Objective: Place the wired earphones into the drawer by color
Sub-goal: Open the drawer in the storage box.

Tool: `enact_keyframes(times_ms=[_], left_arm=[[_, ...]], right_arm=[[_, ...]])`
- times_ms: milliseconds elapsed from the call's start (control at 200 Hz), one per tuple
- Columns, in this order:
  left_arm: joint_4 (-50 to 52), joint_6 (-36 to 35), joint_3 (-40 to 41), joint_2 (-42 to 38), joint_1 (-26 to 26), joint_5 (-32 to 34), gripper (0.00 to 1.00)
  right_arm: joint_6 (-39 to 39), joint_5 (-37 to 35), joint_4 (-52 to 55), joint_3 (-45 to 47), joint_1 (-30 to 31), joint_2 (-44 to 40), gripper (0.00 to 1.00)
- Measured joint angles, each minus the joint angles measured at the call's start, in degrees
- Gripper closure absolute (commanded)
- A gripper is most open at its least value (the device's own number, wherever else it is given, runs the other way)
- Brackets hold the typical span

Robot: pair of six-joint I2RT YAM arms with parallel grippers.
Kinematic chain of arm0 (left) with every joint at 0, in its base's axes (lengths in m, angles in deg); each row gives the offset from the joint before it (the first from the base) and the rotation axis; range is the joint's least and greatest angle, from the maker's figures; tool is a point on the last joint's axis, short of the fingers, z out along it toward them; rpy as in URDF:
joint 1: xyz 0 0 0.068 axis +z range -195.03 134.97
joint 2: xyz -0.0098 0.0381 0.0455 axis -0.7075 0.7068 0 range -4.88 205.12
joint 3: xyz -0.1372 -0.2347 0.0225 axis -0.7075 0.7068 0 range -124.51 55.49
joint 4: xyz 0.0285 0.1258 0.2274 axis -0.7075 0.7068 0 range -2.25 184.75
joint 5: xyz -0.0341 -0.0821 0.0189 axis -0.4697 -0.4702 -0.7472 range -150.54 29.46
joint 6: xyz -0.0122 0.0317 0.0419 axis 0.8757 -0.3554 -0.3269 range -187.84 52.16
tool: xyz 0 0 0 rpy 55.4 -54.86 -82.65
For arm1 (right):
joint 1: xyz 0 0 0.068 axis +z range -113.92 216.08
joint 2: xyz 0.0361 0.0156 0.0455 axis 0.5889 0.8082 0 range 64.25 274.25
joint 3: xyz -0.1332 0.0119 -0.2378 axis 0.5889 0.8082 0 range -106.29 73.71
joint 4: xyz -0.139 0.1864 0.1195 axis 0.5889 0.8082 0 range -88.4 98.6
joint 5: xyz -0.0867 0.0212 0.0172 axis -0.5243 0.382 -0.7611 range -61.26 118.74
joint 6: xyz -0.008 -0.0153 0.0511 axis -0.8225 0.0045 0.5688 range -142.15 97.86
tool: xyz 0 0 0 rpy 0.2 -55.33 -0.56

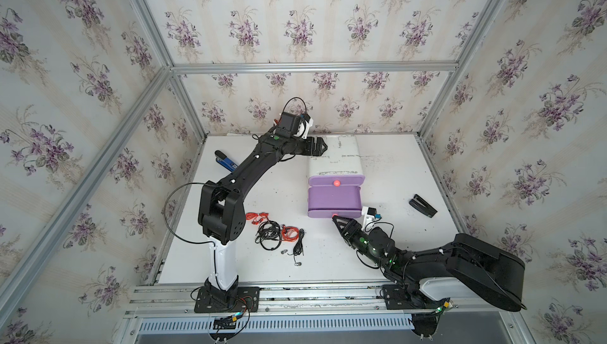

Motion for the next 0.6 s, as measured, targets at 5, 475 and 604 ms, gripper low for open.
enact_keyframes(times_ms=[5,475,604], left_arm=[[0.1,0.0,0.0,0.0,0.0,0.0,0.00],[4.4,2.0,0.9,-13.2,4.8,2.1,0.00],[8.7,1.9,4.0,-20.3,7.1,4.8,0.00]], right_arm=[[0.0,0.0,0.1,0.0,0.0,-0.1,0.34],[-5.9,1.7,30.3,-3.9,0.0,-26.5,0.22],[-9.1,1.7,44.5,-9.0,-0.1,-33.0,0.23]])
